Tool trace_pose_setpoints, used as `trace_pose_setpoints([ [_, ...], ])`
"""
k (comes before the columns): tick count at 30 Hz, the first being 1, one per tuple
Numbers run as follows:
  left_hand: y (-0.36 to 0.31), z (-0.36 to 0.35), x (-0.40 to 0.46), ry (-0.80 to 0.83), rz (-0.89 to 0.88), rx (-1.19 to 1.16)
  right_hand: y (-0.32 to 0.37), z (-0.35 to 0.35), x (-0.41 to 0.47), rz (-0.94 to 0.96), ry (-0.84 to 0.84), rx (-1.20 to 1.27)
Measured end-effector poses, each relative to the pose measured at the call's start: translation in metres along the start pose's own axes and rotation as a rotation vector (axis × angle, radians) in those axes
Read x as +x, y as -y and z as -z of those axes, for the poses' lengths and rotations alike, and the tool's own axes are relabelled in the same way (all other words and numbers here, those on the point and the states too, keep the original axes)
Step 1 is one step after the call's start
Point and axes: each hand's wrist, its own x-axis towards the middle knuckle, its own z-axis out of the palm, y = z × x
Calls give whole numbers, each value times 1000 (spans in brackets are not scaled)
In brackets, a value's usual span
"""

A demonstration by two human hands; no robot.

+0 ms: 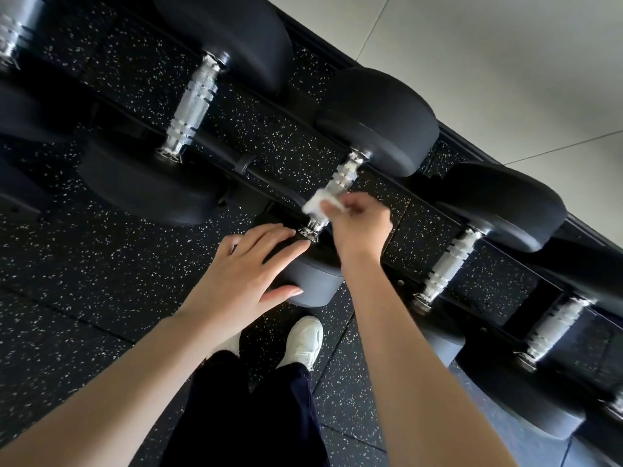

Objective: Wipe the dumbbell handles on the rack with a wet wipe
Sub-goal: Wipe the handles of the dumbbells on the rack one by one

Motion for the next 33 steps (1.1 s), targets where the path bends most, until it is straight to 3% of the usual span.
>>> trace_pose_setpoints([
  [4, -2, 2, 0, 17, 13, -11, -18, 6, -16, 11, 204, -101],
  [14, -4, 2, 0, 25, 33, -22, -37, 13, -5, 1, 294, -102],
  [20, -4, 1, -1, 7, 34, -31, -43, 10, -1, -176, 345, 147],
  [29, -4, 1, -1, 6, 34, -24, -47, 9, 5, -231, 370, 309],
  [33, -5, 2, -1, 1, 32, -25, -38, 11, 7, -344, 313, 580],
])
